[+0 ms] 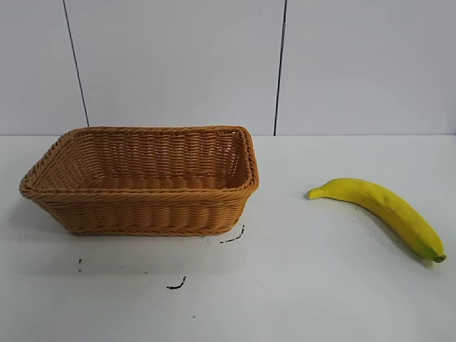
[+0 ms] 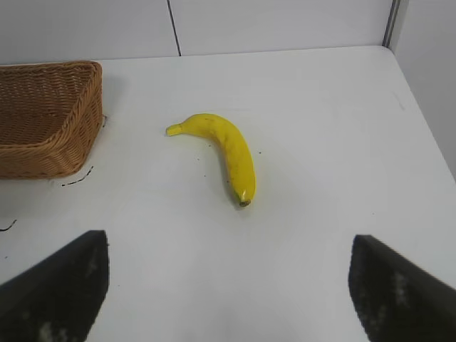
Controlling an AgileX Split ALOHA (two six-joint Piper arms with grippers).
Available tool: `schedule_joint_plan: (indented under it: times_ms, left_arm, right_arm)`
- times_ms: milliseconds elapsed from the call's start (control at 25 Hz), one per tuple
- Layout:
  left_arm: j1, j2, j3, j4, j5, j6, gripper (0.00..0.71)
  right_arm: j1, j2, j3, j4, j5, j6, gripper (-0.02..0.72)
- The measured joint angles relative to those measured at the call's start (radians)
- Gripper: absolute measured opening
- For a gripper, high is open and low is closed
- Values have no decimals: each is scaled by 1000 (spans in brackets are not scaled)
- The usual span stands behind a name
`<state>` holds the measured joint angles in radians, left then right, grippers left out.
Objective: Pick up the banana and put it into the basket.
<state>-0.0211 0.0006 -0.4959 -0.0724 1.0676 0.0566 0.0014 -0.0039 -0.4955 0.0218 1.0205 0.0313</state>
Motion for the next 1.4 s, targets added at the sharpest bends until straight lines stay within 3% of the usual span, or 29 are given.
schedule_joint_plan:
  times_ms: [400, 640, 880, 1000, 1160, 1400]
  left_arm:
    - [0, 0, 0, 0, 0, 0, 690]
    - [0, 0, 0, 0, 0, 0, 690]
    - [0, 0, 0, 0, 0, 0, 690]
    - [0, 0, 0, 0, 0, 0, 690]
    - [0, 0, 0, 0, 0, 0, 690]
    - [0, 0, 0, 0, 0, 0, 690]
  right_arm:
    - [0, 52, -20, 4, 19, 0, 639]
    - [0, 384, -170, -10, 70, 0, 639]
    - [0, 784, -338, -48, 43, -12, 639]
    - [0, 976, -453, -34, 59, -101, 639]
    - [0, 1231, -612, 5, 169, -257, 639]
    - [29, 1497, -786, 80, 191, -422, 639]
